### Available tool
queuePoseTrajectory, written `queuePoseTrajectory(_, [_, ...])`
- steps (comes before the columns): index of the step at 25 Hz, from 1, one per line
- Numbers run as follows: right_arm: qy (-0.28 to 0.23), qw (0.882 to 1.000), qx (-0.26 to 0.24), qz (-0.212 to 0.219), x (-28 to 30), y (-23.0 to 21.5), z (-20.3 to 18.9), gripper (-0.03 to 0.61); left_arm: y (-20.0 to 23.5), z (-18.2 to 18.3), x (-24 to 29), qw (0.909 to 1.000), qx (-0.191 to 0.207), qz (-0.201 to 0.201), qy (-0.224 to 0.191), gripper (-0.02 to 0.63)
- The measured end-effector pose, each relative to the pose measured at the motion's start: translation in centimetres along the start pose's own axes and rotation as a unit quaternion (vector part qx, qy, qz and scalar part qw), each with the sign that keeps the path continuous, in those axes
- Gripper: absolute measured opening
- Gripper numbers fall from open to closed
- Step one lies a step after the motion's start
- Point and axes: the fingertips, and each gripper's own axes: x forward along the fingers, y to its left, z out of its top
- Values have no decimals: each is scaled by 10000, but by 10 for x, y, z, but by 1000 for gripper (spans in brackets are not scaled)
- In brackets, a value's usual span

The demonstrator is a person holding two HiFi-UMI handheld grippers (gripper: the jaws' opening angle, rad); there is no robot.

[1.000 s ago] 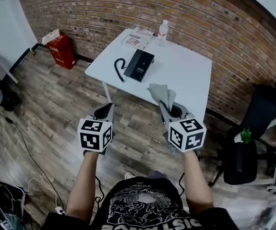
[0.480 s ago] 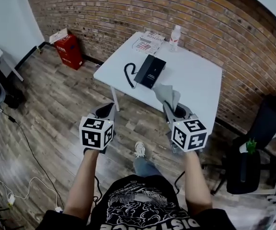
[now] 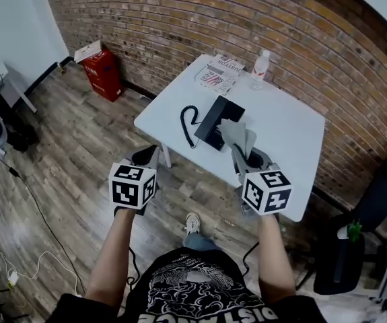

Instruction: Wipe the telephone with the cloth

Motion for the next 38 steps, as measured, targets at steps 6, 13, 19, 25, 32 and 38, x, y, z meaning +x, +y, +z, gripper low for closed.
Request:
queuePoseTrajectory(6, [121, 9999, 12, 33, 54, -36, 16, 11, 21, 26, 56, 10000, -45, -7, 67, 6])
queuePoseTrajectory(13, [190, 9997, 95, 76, 108, -73, 29, 11, 36, 40, 108, 9995, -22, -56, 298, 6])
queuePoseTrajectory(19, [191, 9997, 150, -11, 138, -104, 37, 11, 45, 56, 144, 9994, 43, -58, 349, 6])
queuePoseTrajectory(25, [243, 9993, 142, -243, 158, -131, 38, 11, 45, 60, 166, 9988, 95, -156, 451, 6])
queuePoseTrajectory(32, [525, 9972, -97, -516, 183, -142, 27, 11, 48, 59, 178, 9980, 164, -395, 461, 6])
queuePoseTrajectory(38, [799, 9935, -57, -803, 207, -138, 12, 11, 57, 62, 190, 9950, 278, -862, 416, 6])
